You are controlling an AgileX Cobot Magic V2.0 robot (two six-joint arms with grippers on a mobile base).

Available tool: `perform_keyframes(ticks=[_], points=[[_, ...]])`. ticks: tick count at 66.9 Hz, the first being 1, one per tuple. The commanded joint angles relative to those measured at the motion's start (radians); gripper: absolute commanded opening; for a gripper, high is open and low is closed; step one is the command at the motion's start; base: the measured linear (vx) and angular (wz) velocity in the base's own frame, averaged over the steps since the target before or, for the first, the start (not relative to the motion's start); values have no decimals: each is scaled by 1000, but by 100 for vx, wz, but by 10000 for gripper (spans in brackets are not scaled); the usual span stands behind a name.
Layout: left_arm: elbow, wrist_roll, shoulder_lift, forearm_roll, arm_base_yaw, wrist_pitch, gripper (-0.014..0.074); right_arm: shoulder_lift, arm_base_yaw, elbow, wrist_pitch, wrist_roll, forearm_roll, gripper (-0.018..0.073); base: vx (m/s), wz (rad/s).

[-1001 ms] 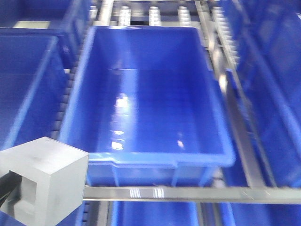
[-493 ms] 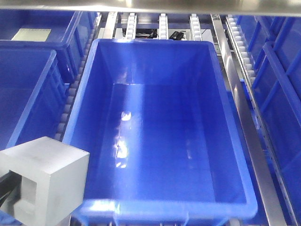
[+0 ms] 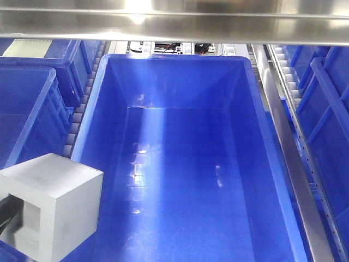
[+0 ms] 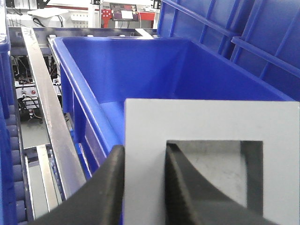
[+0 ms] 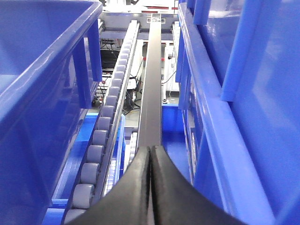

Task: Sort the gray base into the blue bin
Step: 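Turn and stop the base in front of the empty blue bin, then lower the gray block into the blue bin with the left gripper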

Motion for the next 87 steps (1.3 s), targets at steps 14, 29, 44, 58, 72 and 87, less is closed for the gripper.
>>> perform_keyframes(ticks=[14, 29, 44, 58, 72, 87], points=[[-32, -11, 6, -6, -6, -76, -7, -7, -2, 6, -79, -12, -9, -5, 1, 0], [-32, -11, 6, -6, -6, -76, -7, -7, -2, 6, -79, -12, -9, -5, 0, 0], [-32, -11, 6, -6, -6, -76, -7, -7, -2, 6, -79, -12, -9, -5, 0, 0], [-32, -11, 6, -6, -6, -77, -7, -7, -2, 6, -79, -12, -9, -5, 0, 0], [-32, -11, 6, -6, -6, -103, -7, -7, -2, 6, -79, -12, -9, -5, 0, 0], [-158, -15, 116, -7, -6, -98, -1, -7, -2, 6, -79, -12, -9, -5, 0, 0]])
